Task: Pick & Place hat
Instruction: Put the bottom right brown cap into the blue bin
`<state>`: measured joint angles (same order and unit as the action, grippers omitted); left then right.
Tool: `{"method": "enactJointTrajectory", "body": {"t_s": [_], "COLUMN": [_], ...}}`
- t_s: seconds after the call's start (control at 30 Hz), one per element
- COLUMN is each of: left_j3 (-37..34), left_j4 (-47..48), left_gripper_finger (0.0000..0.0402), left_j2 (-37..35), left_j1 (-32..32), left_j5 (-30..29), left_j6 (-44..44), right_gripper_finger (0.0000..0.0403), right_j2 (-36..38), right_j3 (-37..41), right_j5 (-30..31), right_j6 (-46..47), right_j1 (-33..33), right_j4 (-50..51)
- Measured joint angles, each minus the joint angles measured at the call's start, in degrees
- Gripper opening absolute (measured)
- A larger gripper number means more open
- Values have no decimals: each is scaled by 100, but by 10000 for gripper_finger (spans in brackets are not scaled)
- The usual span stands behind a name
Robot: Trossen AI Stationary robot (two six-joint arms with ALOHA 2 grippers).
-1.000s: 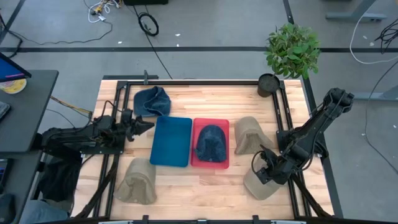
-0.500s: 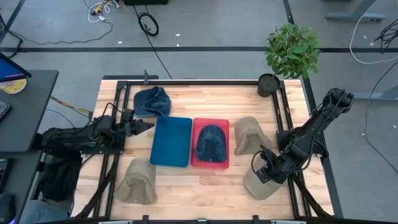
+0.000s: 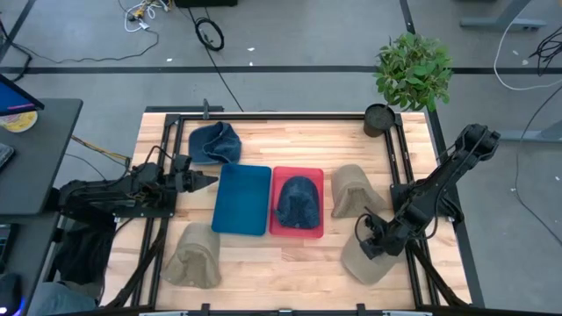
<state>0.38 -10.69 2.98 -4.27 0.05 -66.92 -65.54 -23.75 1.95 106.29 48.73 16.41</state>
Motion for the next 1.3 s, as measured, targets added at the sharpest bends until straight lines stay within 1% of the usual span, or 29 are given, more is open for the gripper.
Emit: {"method": "enactJointTrajectory", "body": {"t_s": [0.13, 0.23, 0.33, 0.4, 0.57, 0.63, 0.73, 0.9, 0.97, 1.03, 1.1, 1.2, 1.3], "left_j3": [2, 2, 7, 45, 419, 610, 995, 1719, 2048, 2402, 2806, 3433, 3989], "left_j4": [-359, -751, -966, -863, -903, -879, -910, -893, -903, -935, -955, -991, -975], "left_gripper_finger": [16, 16, 16, 16, 16, 16, 16, 16, 16, 16, 19, 40, 88], "left_j2": [2, 0, 0, 5, 282, 518, 998, 2005, 2431, 2854, 3227, 3748, 4206], "left_j1": [0, 0, 0, -1, 0, 0, 0, 0, 0, 0, 0, 2, 0], "left_j5": [12, -9, -113, -100, -24, -39, -2, 64, 104, 233, 539, 789, 850], "left_j6": [-11, 4, -73, -140, -146, -151, -153, -151, -129, 180, 700, 1040, 1104], "right_gripper_finger": [6, 4, 3, 2, 1, 1, 1, 0, 0, 0, 0, 0, 0], "right_j2": [-4, -4, -4, -4, -4, -4, -4, -7, -67, -144, -221, -407, -694], "right_j3": [-107, -411, -865, -1227, -2180, -2607, -3297, -4386, -4750, -5065, -5329, -5678, -6079], "right_j5": [-61, -88, -98, -95, -165, -185, -8, 376, 411, 338, 111, 8, -4], "right_j6": [-366, -1074, -2028, -2745, -4029, -4542, -5455, -7072, -7577, -8087, -8587, -9159, -9645], "right_j1": [0, -7, -84, -183, -646, -894, -1290, -2056, -2381, -2691, -2971, -3276, -3462], "right_j4": [-119, -80, 435, 809, 2055, 2580, 3406, 4215, 4522, 4700, 4644, 4595, 4596]}}
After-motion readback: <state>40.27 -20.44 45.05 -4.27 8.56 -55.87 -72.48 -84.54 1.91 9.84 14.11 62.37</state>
